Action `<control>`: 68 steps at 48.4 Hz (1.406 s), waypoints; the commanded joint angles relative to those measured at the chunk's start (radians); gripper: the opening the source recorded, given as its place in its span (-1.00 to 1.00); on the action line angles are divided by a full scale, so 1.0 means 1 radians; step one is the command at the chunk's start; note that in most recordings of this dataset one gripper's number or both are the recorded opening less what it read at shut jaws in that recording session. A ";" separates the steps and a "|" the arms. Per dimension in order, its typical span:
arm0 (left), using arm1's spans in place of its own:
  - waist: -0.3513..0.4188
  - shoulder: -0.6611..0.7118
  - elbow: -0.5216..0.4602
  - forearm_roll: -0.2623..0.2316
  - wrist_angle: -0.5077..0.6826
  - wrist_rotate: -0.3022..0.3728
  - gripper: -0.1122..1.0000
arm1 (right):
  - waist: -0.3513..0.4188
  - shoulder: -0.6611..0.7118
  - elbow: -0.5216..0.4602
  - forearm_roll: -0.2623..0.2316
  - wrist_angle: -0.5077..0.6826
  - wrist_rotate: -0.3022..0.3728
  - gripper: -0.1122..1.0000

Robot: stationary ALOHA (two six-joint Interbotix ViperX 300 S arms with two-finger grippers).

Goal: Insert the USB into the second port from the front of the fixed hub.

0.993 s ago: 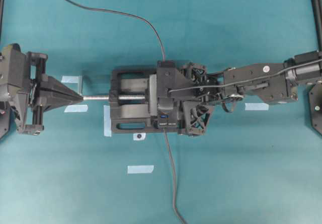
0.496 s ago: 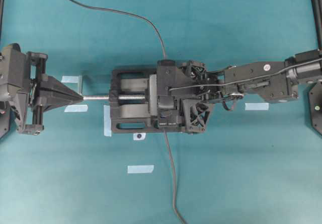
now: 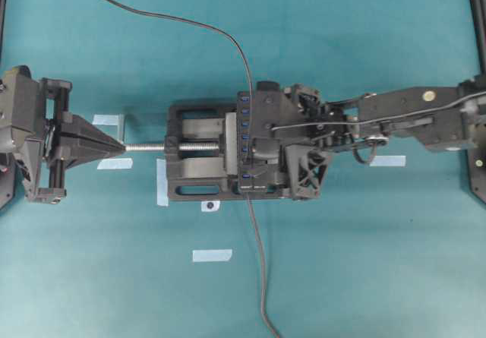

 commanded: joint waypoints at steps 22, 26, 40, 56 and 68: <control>0.000 -0.006 -0.011 0.002 -0.009 -0.035 -0.80 | 0.015 -0.296 0.167 0.003 -0.083 0.012 0.77; -0.002 -0.011 -0.009 0.002 -0.009 -0.035 -0.80 | 0.015 -0.333 0.199 0.005 -0.101 0.026 0.77; -0.002 -0.048 -0.003 0.002 -0.009 -0.037 -0.80 | 0.015 -0.431 0.275 0.003 -0.132 0.034 0.77; 0.000 -0.067 0.005 0.002 -0.009 -0.035 -0.80 | 0.015 -0.474 0.314 0.003 -0.140 0.035 0.77; -0.002 -0.067 0.003 0.003 -0.009 -0.035 -0.80 | 0.015 -0.482 0.336 0.003 -0.150 0.037 0.77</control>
